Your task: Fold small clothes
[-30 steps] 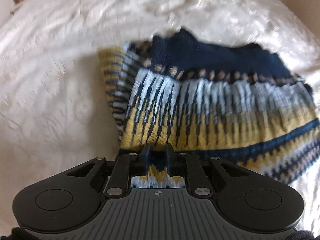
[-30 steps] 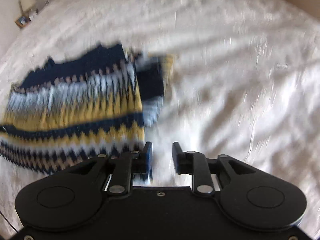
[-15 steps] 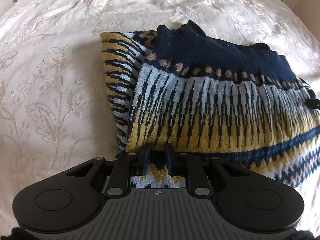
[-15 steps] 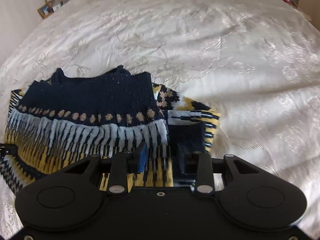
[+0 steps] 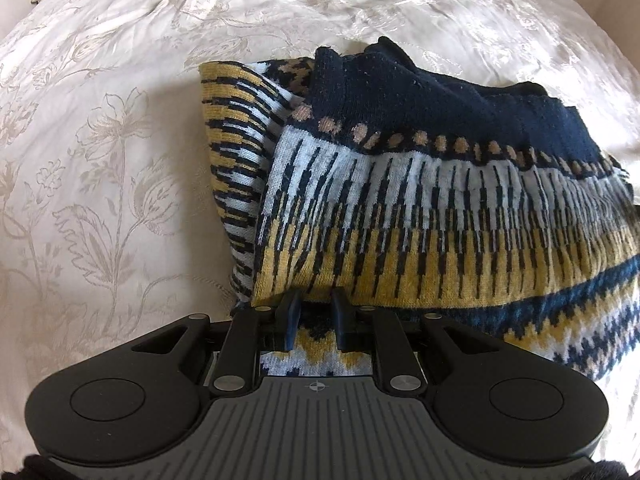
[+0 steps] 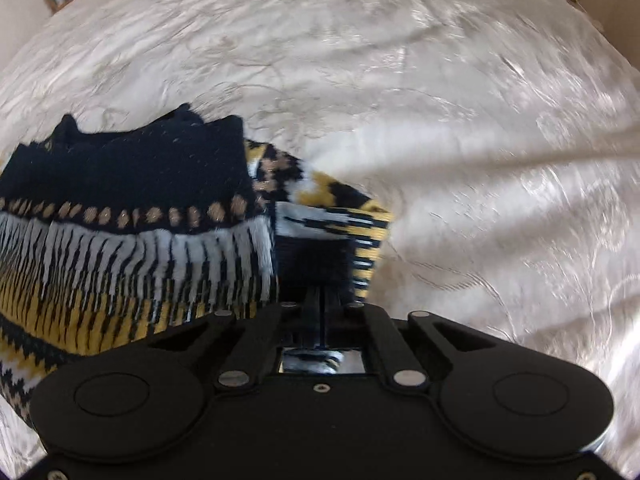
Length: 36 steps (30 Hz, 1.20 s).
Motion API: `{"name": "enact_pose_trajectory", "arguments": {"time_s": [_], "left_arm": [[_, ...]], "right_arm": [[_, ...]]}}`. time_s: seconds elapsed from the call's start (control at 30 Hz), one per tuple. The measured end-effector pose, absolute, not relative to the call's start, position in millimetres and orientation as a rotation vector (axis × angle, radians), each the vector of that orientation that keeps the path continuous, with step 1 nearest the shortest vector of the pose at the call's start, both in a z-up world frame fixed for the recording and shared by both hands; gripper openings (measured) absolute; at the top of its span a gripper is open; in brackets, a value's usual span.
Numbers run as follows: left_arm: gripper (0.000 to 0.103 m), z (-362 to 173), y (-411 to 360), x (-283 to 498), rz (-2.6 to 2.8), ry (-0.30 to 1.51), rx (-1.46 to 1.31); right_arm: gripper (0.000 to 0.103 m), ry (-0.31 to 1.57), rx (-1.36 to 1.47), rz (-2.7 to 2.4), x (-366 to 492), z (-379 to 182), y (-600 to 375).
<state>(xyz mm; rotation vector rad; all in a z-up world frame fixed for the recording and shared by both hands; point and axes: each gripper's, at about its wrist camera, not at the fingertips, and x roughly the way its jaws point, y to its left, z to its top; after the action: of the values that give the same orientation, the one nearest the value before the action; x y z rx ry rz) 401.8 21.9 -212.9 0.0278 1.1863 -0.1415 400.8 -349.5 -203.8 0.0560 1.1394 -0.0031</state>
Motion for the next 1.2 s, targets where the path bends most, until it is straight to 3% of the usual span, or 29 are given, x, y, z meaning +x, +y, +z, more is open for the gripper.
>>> {"name": "enact_pose_trajectory", "arguments": {"time_s": [0.03, 0.07, 0.1, 0.17, 0.27, 0.4, 0.47, 0.53, 0.6, 1.2], "left_arm": [[0.018, -213.7, 22.4, 402.2, -0.144, 1.186, 0.026], [0.018, -214.1, 22.5, 402.1, -0.145, 1.187, 0.025], [0.018, -214.3, 22.8, 401.9, -0.145, 1.188, 0.025], [0.018, -214.0, 22.8, 402.0, -0.142, 1.193, 0.028], [0.020, -212.8, 20.9, 402.8, -0.137, 1.200, 0.033], [0.031, -209.3, 18.1, 403.4, -0.139, 1.205, 0.026], [0.043, -204.6, 12.9, 402.6, -0.148, 1.201, 0.046], [0.075, -200.5, 7.1, 400.9, -0.170, 1.201, 0.053], [0.084, -196.2, 0.3, 397.7, -0.183, 1.202, 0.066], [0.085, -170.2, -44.4, 330.2, -0.295, 1.154, 0.133]], "right_arm": [[0.017, 1.132, 0.058, -0.007, 398.8, -202.6, -350.7], [0.045, 1.127, 0.055, -0.011, 397.4, -201.3, -351.1], [0.065, 1.125, 0.054, -0.017, 396.1, -200.8, -351.7], [0.076, 1.113, 0.080, -0.021, 391.1, -199.4, -354.6], [0.080, 1.109, 0.125, -0.045, 384.7, -196.2, -360.6], [0.089, 1.090, 0.187, -0.061, 369.2, -189.3, -366.9], [0.094, 1.082, 0.214, -0.058, 360.7, -185.4, -369.1], [0.099, 1.077, 0.244, -0.046, 352.4, -182.8, -370.0], [0.099, 1.076, 0.259, -0.037, 342.9, -180.6, -368.3], [0.102, 1.065, 0.394, -0.021, 245.1, -162.5, -331.5]]}}
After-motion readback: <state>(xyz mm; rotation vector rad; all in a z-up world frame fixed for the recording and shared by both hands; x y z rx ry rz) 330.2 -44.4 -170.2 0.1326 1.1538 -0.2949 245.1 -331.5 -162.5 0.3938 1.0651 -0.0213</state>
